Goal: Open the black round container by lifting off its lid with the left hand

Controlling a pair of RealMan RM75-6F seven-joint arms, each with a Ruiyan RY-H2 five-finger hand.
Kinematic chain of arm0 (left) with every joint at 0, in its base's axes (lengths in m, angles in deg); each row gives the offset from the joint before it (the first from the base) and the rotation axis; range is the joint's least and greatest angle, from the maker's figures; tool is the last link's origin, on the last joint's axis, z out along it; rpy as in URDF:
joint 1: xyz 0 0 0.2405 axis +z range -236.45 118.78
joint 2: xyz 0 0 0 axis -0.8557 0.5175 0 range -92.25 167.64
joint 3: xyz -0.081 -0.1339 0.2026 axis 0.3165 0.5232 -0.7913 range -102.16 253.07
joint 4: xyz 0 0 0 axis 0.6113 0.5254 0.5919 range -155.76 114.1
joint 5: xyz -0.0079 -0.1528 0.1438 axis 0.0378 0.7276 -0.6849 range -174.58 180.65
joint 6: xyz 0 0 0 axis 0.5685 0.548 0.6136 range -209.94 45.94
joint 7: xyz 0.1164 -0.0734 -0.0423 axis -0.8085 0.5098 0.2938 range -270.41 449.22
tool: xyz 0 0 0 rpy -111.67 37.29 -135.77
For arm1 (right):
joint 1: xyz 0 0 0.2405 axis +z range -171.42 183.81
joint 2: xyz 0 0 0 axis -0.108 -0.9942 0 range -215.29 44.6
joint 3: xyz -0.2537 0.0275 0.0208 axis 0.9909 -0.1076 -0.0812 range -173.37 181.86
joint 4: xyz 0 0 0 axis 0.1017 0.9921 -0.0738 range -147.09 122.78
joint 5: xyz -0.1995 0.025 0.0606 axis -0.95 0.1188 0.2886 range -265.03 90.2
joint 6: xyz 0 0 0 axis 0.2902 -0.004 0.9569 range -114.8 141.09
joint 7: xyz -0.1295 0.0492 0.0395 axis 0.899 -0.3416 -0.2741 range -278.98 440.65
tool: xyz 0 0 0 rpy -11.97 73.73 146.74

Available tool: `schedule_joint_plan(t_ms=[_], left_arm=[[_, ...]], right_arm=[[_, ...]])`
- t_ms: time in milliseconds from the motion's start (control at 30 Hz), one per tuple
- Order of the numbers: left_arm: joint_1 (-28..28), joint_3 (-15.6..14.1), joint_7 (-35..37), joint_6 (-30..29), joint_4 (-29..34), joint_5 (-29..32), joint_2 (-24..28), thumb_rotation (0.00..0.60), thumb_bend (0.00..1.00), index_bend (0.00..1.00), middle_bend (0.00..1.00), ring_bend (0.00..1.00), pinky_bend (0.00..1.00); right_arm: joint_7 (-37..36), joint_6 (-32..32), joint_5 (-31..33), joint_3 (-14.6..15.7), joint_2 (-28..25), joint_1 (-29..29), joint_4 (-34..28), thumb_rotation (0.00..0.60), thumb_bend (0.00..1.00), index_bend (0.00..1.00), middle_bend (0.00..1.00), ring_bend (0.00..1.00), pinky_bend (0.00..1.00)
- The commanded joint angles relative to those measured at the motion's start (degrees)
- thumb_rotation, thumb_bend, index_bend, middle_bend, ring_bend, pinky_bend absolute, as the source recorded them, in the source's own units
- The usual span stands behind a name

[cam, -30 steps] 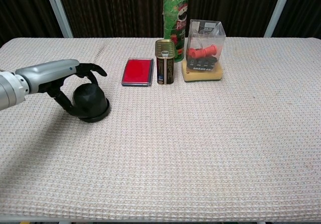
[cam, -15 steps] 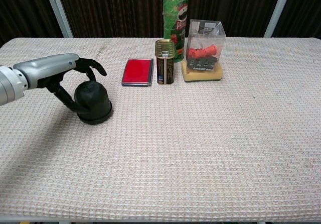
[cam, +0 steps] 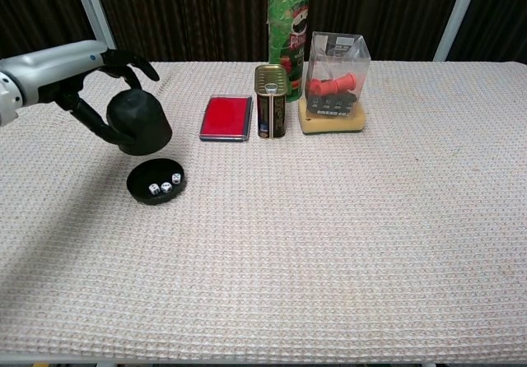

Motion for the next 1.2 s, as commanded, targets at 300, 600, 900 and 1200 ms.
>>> schedule_joint_plan(t_ms=[300, 600, 900, 1200], left_arm=[[-0.32, 0.75, 0.35, 2.29, -9.80, 3.67, -1.67, 0.600, 0.10, 0.14, 0.00, 0.00, 0.13], [0.80, 0.90, -0.65, -2.05, -6.82, 0.77, 1.33, 0.600, 0.10, 0.14, 0.01, 0.00, 0.12], [7.89, -1.03, -5.77, -14.68, -1.38, -1.58, 5.60, 0.600, 0.09, 0.14, 0.03, 0.00, 0.12], [17.73, -7.46, -7.71, -26.06, 4.84, -6.68, 8.29, 0.600, 0.08, 0.14, 0.07, 0.00, 0.11]], right_arm=[[0.37, -0.05, 0.16, -0.02, -0.20, -0.06, -0.46, 0.600, 0.13, 0.00, 0.00, 0.00, 0.00], [0.20, -0.37, -0.09, -0.04, -0.31, -0.10, -0.62, 0.600, 0.13, 0.00, 0.00, 0.00, 0.00], [0.00, -0.36, -0.28, 0.02, -0.29, -0.05, -0.53, 0.600, 0.14, 0.00, 0.00, 0.00, 0.00], [0.51, -1.06, -0.68, 0.10, -0.49, -0.23, -1.18, 0.600, 0.13, 0.00, 0.00, 0.00, 0.00]])
